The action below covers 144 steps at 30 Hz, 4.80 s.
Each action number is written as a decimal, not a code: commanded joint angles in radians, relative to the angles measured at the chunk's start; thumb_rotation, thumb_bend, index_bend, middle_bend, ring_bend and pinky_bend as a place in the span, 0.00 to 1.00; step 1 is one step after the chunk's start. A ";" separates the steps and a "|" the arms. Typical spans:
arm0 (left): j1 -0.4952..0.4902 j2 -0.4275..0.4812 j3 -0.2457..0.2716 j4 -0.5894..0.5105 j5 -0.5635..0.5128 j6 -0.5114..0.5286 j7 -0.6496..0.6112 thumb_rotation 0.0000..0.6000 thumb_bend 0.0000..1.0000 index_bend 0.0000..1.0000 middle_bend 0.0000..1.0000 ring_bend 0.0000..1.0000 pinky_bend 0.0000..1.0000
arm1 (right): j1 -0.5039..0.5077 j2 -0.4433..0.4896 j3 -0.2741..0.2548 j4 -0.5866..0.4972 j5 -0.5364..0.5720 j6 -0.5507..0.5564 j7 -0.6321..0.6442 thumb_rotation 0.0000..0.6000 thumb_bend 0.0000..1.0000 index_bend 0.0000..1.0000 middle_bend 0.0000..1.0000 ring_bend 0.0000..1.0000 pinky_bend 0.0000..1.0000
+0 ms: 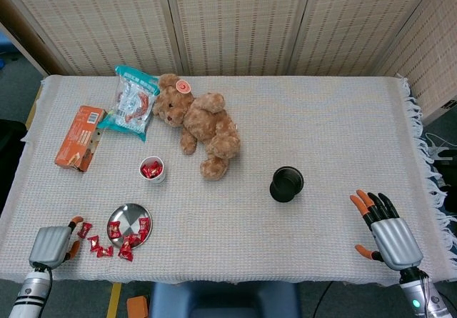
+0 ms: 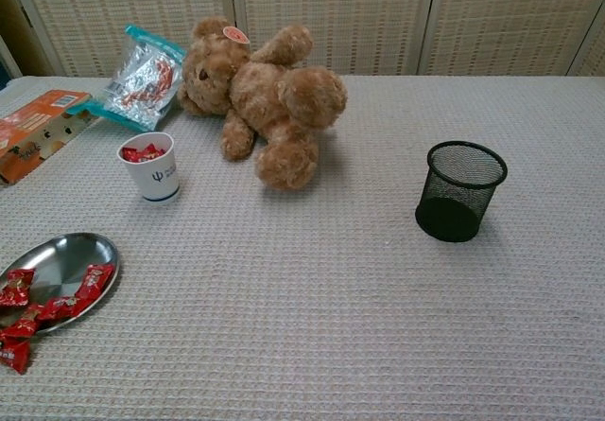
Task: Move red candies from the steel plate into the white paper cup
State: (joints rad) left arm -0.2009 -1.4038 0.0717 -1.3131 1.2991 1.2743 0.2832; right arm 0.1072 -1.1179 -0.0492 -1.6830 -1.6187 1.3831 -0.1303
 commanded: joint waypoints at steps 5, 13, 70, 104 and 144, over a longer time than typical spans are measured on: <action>-0.003 -0.023 -0.019 0.044 -0.008 -0.035 -0.014 1.00 0.40 0.29 0.88 0.90 1.00 | 0.002 -0.003 0.003 0.000 0.008 -0.004 -0.007 1.00 0.01 0.00 0.00 0.00 0.00; -0.015 -0.039 -0.031 0.064 0.007 -0.065 -0.030 1.00 0.40 0.30 0.88 0.90 1.00 | 0.003 -0.005 0.004 0.001 0.014 -0.009 -0.008 1.00 0.01 0.00 0.00 0.00 0.00; -0.387 0.041 -0.328 -0.111 -0.063 -0.307 -0.069 1.00 0.40 0.48 0.89 0.90 1.00 | 0.003 -0.005 0.020 0.005 0.057 -0.011 -0.017 1.00 0.01 0.00 0.00 0.00 0.00; -0.451 -0.021 -0.248 -0.154 -0.076 -0.205 0.103 1.00 0.39 0.18 0.89 0.90 1.00 | -0.003 0.005 0.017 0.005 0.034 0.008 0.004 1.00 0.01 0.00 0.00 0.00 0.00; 0.031 -0.007 0.068 -0.108 0.102 0.057 -0.150 1.00 0.39 0.22 0.89 0.90 1.00 | -0.012 0.004 -0.025 -0.008 -0.058 0.024 -0.004 1.00 0.01 0.00 0.00 0.00 0.00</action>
State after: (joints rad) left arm -0.1746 -1.4110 0.1405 -1.4250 1.4067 1.3382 0.1305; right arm 0.0952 -1.1140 -0.0744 -1.6909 -1.6774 1.4069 -0.1343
